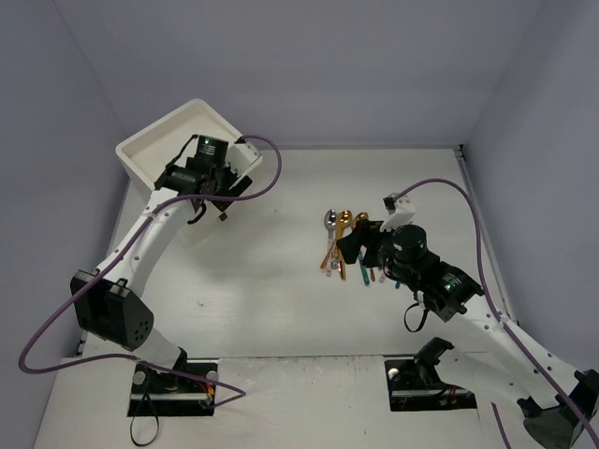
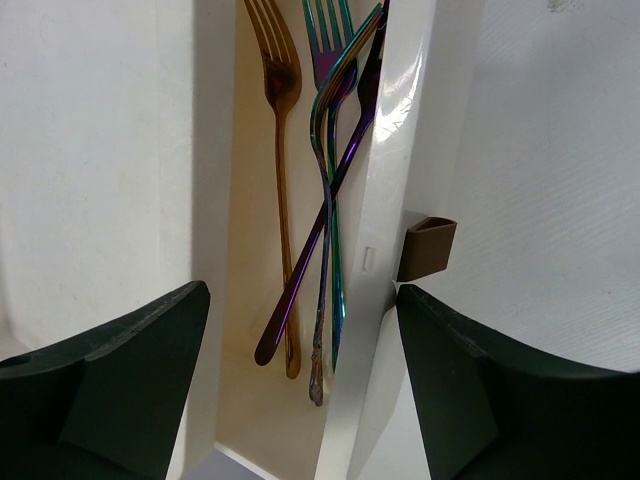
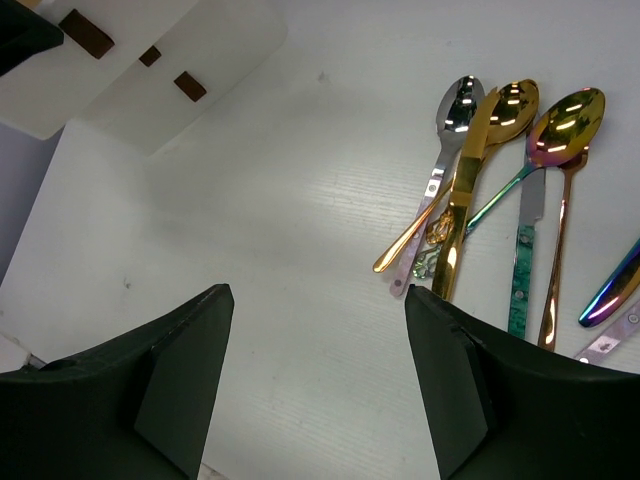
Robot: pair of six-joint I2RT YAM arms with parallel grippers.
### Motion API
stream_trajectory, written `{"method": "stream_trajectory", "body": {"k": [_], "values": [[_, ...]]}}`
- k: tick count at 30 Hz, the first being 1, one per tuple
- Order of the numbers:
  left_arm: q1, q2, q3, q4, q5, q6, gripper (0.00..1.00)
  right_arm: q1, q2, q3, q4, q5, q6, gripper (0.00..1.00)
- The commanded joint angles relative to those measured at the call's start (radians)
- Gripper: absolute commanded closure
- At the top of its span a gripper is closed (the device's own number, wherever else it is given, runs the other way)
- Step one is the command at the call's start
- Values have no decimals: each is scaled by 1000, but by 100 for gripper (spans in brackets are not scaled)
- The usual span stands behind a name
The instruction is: Sort the eating utensils into containers
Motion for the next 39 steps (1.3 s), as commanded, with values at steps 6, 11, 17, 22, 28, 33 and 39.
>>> {"method": "stream_trajectory", "body": {"k": [6, 11, 17, 22, 28, 33, 39], "values": [[55, -51, 35, 159, -136, -26, 27, -4, 50, 54, 63, -79, -38, 33], [55, -97, -10, 239, -124, -2, 27, -5, 47, 46, 67, -92, -42, 33], [72, -86, -14, 239, -108, 22, 27, -4, 52, 48, 69, -111, -44, 32], [84, -62, 13, 178, -21, 11, 27, -5, 48, 43, 68, -115, -42, 32], [84, -61, 16, 123, 74, 44, 27, -4, 48, 33, 69, -116, -36, 32], [84, -56, 17, 101, 98, 49, 27, -5, 46, 29, 69, -120, -36, 32], [84, -11, 42, 99, -16, 42, 27, -5, 43, 23, 69, -121, -34, 31]]}}
